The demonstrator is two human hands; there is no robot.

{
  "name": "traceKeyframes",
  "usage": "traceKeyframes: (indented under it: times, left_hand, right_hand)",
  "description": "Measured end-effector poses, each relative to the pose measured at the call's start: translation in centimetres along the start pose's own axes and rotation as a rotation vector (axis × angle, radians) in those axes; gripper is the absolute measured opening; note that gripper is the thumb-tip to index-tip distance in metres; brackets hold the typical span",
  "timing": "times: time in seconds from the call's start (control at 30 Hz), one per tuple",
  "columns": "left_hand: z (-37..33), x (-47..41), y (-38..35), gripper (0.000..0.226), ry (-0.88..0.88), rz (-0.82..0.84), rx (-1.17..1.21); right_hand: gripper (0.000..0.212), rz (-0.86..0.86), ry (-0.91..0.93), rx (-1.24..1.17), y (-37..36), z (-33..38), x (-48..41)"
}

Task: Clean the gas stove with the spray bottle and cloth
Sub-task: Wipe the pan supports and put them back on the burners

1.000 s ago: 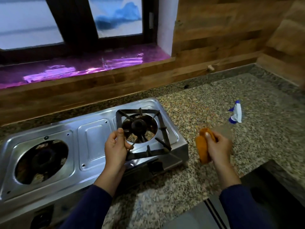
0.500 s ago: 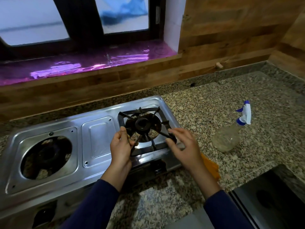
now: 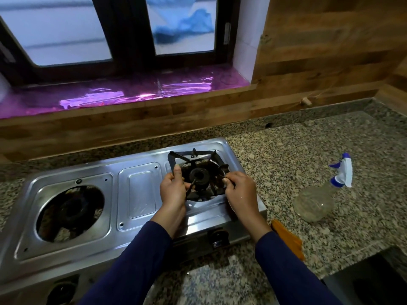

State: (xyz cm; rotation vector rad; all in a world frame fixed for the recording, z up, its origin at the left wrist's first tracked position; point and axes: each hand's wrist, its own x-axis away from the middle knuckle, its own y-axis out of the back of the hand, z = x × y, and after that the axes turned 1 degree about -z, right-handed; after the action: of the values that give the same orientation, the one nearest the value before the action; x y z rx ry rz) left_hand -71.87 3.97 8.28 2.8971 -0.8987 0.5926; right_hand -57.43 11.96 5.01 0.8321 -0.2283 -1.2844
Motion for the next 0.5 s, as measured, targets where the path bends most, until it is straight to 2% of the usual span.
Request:
traceKeyframes:
  times: [0.2, 0.37, 0.5]
  left_hand:
    - [-1.4, -1.6, 0.9, 0.039, 0.042, 0.082, -0.174]
    - [-1.2, -2.4, 3.3, 0.036, -0.123, 0.079, -0.532]
    - [-0.9, -1.9, 4.7, 0.025, -0.206, 0.085, -0.703]
  right_hand:
    - [0.014, -0.018, -0.025, 0.0, -0.2, -0.2, -0.8]
    - [0.013, 0.006, -0.004, 0.044, -1.1, 0.0, -0.6]
    - [0.011, 0.02, 0.041, 0.119, -1.2, 0.1, -0.5]
